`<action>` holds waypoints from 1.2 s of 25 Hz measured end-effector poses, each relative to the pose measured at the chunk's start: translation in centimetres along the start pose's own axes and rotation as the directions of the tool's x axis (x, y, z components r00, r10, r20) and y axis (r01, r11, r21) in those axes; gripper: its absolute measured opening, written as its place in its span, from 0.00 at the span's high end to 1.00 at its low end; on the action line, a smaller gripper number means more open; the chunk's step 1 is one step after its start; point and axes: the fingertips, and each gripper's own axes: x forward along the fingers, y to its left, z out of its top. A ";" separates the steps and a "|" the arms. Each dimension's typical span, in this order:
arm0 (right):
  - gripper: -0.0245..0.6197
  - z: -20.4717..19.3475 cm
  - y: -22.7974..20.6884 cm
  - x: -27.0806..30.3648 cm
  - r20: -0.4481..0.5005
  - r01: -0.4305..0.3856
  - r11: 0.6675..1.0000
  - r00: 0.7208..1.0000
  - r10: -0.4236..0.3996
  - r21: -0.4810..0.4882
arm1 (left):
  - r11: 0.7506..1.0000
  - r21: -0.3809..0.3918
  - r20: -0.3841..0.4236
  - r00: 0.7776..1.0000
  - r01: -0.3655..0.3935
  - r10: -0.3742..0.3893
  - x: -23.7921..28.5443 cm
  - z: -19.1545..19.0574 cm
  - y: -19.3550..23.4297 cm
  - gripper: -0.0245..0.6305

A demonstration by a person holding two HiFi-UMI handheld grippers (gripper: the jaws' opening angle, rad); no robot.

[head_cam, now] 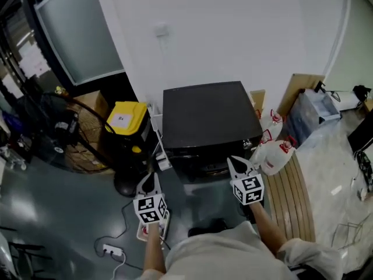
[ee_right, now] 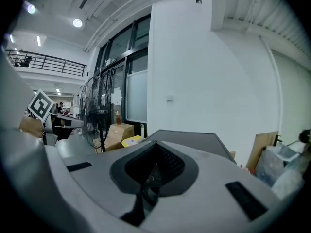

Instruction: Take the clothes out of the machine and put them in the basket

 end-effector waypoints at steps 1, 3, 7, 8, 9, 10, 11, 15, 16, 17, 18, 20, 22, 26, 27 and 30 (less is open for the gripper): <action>0.93 0.4 -0.2 -0.2 0.007 0.000 1.000 1.000 0.000 -0.007 | 1.000 0.005 0.007 1.000 0.001 -0.001 0.1 0.4 -0.3 0.94; 0.93 0.7 -0.5 -0.6 0.012 -0.002 1.000 1.000 0.002 -0.020 | 1.000 0.009 0.014 1.000 -0.003 0.003 0.0 0.6 -0.6 0.94; 0.93 1.4 -0.8 -0.9 0.023 -0.006 0.999 1.000 0.007 -0.037 | 1.000 -0.002 0.029 0.999 -0.022 0.022 -0.3 0.9 -0.8 0.94; 0.93 1.5 -0.9 -0.9 0.023 -0.007 0.999 1.000 0.008 -0.038 | 1.000 -0.005 0.032 0.999 -0.025 0.025 -0.3 1.0 -0.8 0.94; 0.93 1.6 -0.9 -0.8 0.024 -0.009 0.999 1.000 0.010 -0.038 | 1.000 -0.007 0.034 0.999 -0.027 0.027 -0.3 1.1 -0.8 0.94; 0.93 1.7 -0.9 -0.7 0.024 -0.011 0.999 1.000 0.011 -0.038 | 1.000 -0.008 0.035 0.999 -0.029 0.029 -0.3 1.2 -0.7 0.94; 0.93 1.7 -0.9 -0.7 0.023 -0.012 0.999 1.000 0.013 -0.038 | 1.000 -0.009 0.035 0.999 -0.030 0.030 -0.3 1.2 -0.8 0.94; 0.93 1.6 -1.2 -0.3 0.024 -0.016 0.999 1.000 0.017 -0.047 | 0.999 -0.014 0.030 0.999 -0.036 0.036 -0.2 0.9 -1.0 0.94; 0.93 1.5 -1.2 -0.3 0.023 -0.017 0.999 1.000 0.018 -0.048 | 0.999 -0.014 0.028 0.999 -0.037 0.037 -0.1 0.7 -1.0 0.94; 0.93 1.4 -1.2 -0.2 0.021 -0.018 0.999 1.000 0.019 -0.048 | 0.999 -0.014 0.026 0.999 -0.037 0.038 -0.1 0.6 -1.0 0.94; 0.93 1.3 -1.2 -0.1 0.018 -0.019 0.999 1.000 0.020 -0.048 | 0.999 -0.013 0.025 0.999 -0.037 0.038 -0.1 0.6 -0.9 0.94; 0.93 1.2 -1.2 0.0 0.013 -0.021 0.999 1.000 0.022 -0.046 | 0.999 -0.010 0.023 0.999 -0.038 0.038 -0.1 0.5 -0.9 0.94; 0.93 1.2 -1.1 0.2 0.010 -0.023 0.999 1.000 0.024 -0.043 | 0.999 -0.008 0.023 0.999 -0.038 0.038 -0.1 0.7 -0.8 0.94; 0.93 1.4 -0.5 0.8 0.015 -0.031 0.999 0.999 0.032 -0.043 | 0.999 -0.006 0.022 0.999 -0.042 0.042 -0.1 0.7 -0.4 0.94; 0.93 1.4 -0.4 1.0 0.016 -0.034 0.999 0.999 0.035 -0.043 | 0.999 -0.005 0.021 0.999 -0.043 0.044 0.0 0.8 -0.3 0.94; 0.93 1.4 -0.2 1.5 0.016 -0.040 0.998 0.999 0.041 -0.044 | 0.999 -0.001 0.019 0.999 -0.047 0.047 0.2 0.8 0.0 0.94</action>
